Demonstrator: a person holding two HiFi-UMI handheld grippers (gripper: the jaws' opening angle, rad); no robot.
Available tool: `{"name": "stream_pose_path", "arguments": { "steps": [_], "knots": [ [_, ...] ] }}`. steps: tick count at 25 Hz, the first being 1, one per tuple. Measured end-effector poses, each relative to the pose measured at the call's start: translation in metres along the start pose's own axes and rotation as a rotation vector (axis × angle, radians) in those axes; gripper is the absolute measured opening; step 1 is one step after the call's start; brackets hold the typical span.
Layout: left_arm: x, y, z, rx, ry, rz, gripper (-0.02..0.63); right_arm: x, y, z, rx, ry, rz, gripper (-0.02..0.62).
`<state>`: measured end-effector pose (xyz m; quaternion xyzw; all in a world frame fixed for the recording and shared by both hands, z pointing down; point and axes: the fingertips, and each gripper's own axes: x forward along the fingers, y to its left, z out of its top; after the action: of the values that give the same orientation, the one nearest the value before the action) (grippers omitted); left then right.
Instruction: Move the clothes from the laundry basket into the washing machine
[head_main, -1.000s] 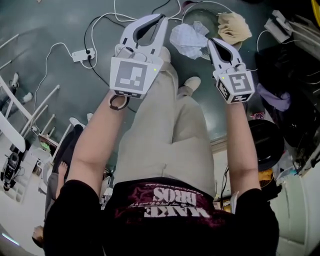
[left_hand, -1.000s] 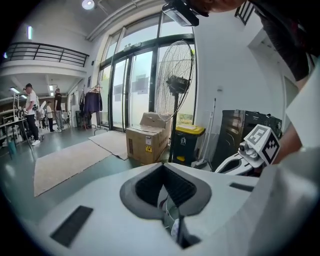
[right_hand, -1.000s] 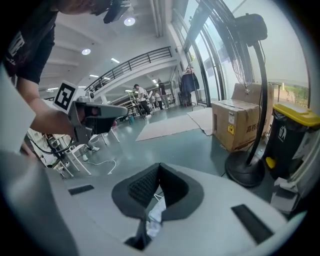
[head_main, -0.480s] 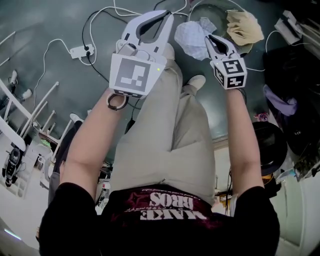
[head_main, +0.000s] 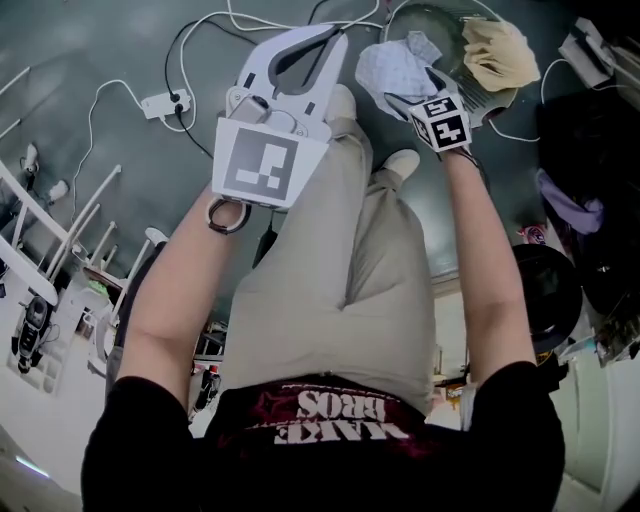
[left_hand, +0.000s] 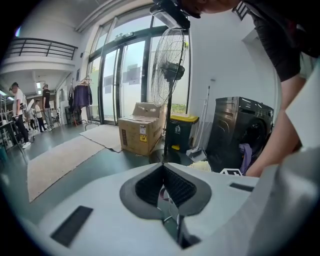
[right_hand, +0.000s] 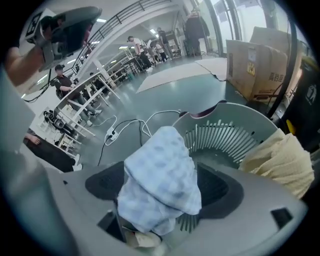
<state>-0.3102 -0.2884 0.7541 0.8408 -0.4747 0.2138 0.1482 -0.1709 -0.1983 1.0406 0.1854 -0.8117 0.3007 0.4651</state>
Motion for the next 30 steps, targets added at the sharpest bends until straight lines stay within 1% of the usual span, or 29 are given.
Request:
{"name": "stream_pose_path", "arguments": {
  "steps": [3, 5, 6, 8, 10, 12, 14, 16, 18, 20, 22, 25, 28, 30],
  "knots": [
    [-0.001, 0.006, -0.003, 0.002, 0.012, 0.004, 0.005, 0.019, -0.003, -0.016, -0.03, 0.078, -0.003, 0.465],
    [-0.002, 0.01, -0.005, -0.005, 0.019, 0.012, 0.005, 0.028, -0.003, -0.022, -0.025, 0.117, 0.009, 0.458],
    [-0.002, 0.011, -0.006, -0.005, 0.023, 0.013, 0.005, 0.031, -0.002, -0.025, -0.014, 0.141, 0.02, 0.435],
    [-0.002, 0.01, -0.007, -0.003, 0.026, 0.011, 0.005, 0.032, 0.002, -0.03, 0.001, 0.19, 0.041, 0.341],
    [-0.002, 0.006, -0.005, -0.004, 0.027, 0.004, 0.005, 0.03, 0.008, -0.031, -0.022, 0.226, 0.043, 0.256],
    [-0.003, 0.002, -0.003, -0.009, 0.025, -0.006, 0.005, 0.024, 0.013, -0.031, -0.041, 0.251, 0.031, 0.198],
    [-0.005, -0.002, 0.0, -0.014, 0.024, -0.017, 0.005, 0.017, 0.013, -0.029, -0.029, 0.253, 0.015, 0.175],
    [-0.007, -0.006, 0.002, -0.02, 0.028, -0.027, 0.005, 0.004, 0.01, -0.024, 0.001, 0.226, 0.0, 0.164],
    [-0.007, -0.01, 0.006, -0.024, 0.03, -0.038, 0.005, -0.014, 0.008, -0.016, 0.053, 0.179, -0.001, 0.158],
    [-0.007, -0.014, 0.012, -0.023, 0.029, -0.047, 0.005, -0.036, 0.01, -0.005, 0.107, 0.108, 0.016, 0.156],
    [-0.007, -0.018, 0.02, -0.02, 0.024, -0.056, 0.005, -0.06, 0.015, 0.007, 0.133, 0.043, 0.029, 0.156],
    [-0.006, -0.024, 0.034, 0.001, 0.017, -0.078, 0.005, -0.1, 0.021, 0.024, 0.162, -0.034, 0.025, 0.156],
    [-0.005, -0.026, 0.042, 0.027, 0.021, -0.1, 0.005, -0.144, 0.024, 0.043, 0.218, -0.152, 0.028, 0.156],
    [-0.007, -0.031, 0.045, 0.031, 0.029, -0.108, 0.005, -0.182, 0.027, 0.049, 0.257, -0.226, 0.027, 0.156]
  ]
}}
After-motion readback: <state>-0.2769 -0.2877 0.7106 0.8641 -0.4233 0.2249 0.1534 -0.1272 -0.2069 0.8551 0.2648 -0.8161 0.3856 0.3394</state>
